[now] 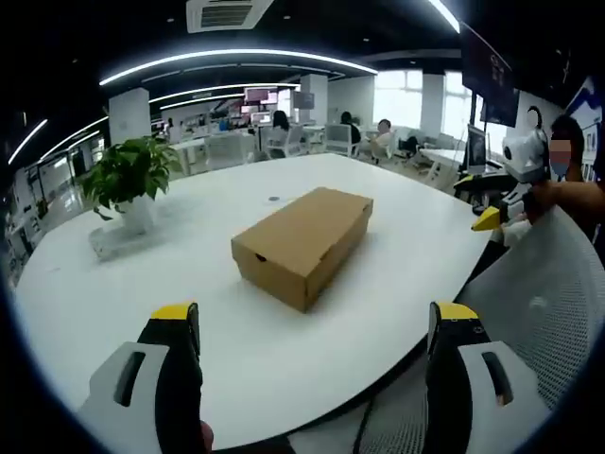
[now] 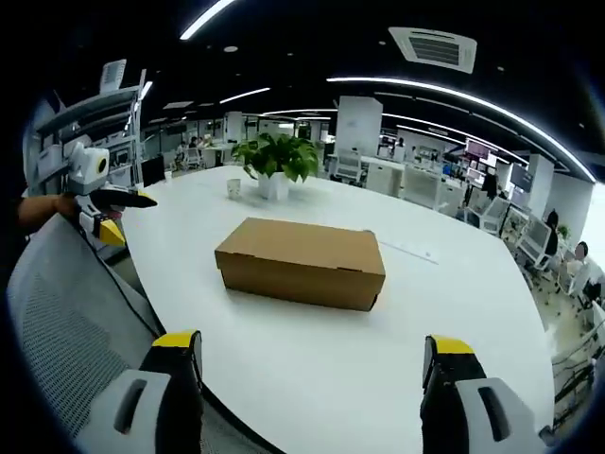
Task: Operate the shoe box by opening the lid, removing the specified soft item, and placing it in the target area until the item is outside and the box remains undamaged.
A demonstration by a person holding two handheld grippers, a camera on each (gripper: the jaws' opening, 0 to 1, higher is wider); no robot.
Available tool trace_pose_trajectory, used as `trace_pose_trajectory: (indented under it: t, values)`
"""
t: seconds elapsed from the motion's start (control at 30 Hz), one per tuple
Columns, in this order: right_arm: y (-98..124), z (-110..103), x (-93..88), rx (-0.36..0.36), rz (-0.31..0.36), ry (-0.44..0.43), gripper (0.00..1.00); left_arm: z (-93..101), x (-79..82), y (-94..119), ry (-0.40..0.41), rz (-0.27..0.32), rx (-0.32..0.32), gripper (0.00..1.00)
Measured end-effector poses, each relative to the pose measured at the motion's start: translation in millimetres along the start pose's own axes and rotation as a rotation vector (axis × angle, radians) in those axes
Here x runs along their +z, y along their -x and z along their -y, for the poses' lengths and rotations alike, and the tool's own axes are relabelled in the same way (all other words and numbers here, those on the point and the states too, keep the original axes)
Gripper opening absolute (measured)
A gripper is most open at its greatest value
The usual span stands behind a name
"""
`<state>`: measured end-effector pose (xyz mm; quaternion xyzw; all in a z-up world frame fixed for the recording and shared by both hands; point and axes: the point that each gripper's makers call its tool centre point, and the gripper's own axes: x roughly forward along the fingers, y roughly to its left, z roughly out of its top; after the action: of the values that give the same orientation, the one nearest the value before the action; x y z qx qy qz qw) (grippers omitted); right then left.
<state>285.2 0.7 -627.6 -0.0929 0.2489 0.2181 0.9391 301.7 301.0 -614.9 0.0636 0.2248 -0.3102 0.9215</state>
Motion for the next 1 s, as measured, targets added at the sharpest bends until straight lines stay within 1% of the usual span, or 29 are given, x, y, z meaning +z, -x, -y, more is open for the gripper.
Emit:
trace_pose_trajectory:
  t: [1.0]
  values:
    - [0.6,-0.6,0.8,-0.001,0.004,0.004,0.96,-0.4,-0.6,0.8,-0.003,0.0,0.0,0.99]
